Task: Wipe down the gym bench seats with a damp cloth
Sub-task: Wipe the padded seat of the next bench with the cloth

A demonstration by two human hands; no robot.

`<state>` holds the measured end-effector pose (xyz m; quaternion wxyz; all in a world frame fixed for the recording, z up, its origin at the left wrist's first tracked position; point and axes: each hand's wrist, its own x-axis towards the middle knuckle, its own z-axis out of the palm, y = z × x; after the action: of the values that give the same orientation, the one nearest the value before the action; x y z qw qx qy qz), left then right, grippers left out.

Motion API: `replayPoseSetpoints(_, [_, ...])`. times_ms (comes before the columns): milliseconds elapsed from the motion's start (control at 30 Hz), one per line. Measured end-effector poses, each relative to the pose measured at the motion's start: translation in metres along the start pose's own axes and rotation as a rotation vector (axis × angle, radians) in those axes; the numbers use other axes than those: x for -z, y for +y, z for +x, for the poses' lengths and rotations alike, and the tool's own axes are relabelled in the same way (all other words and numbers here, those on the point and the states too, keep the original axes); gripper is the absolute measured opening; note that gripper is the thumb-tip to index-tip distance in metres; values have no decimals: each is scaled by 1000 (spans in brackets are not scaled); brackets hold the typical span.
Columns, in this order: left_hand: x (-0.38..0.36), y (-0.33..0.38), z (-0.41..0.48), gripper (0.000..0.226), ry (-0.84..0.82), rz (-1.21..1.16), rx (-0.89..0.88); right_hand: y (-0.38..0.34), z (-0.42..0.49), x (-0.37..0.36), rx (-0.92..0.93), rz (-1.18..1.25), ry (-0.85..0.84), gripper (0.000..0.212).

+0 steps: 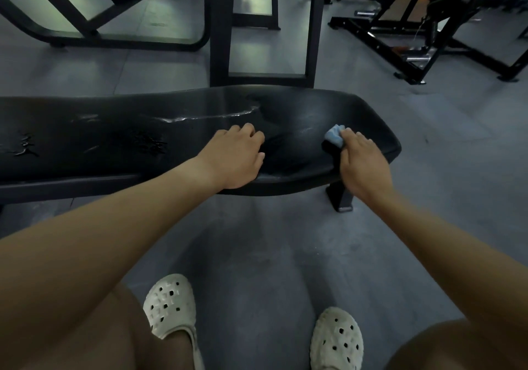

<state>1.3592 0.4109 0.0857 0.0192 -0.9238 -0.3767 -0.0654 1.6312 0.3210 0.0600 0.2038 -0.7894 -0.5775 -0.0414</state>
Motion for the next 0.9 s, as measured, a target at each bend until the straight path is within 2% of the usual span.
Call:
replayPoseSetpoints(100, [-1, 13, 6, 42, 40, -16, -56, -14, -7, -9, 19, 9, -26, 53])
replayPoseSetpoints(233, [-2, 31, 16, 41, 49, -19, -104, -21, -31, -11, 283, 28, -128, 54])
replayPoseSetpoints(333, [-4, 43, 23, 40, 50, -26, -123, -11, -31, -3, 352, 60, -178, 55])
replayPoseSetpoints(467, [-8, 53, 28, 39, 44, -18, -133, 16, -20, 4, 238, 71, -134, 51])
replayPoseSetpoints(667, [-10, 52, 30, 40, 56, -19, -142, 60, -2, 17, -87, 77, -74, 48])
replayPoseSetpoints(900, [-10, 49, 29, 40, 49, -50, -161, 35, -12, 4, -176, 120, 51, 52])
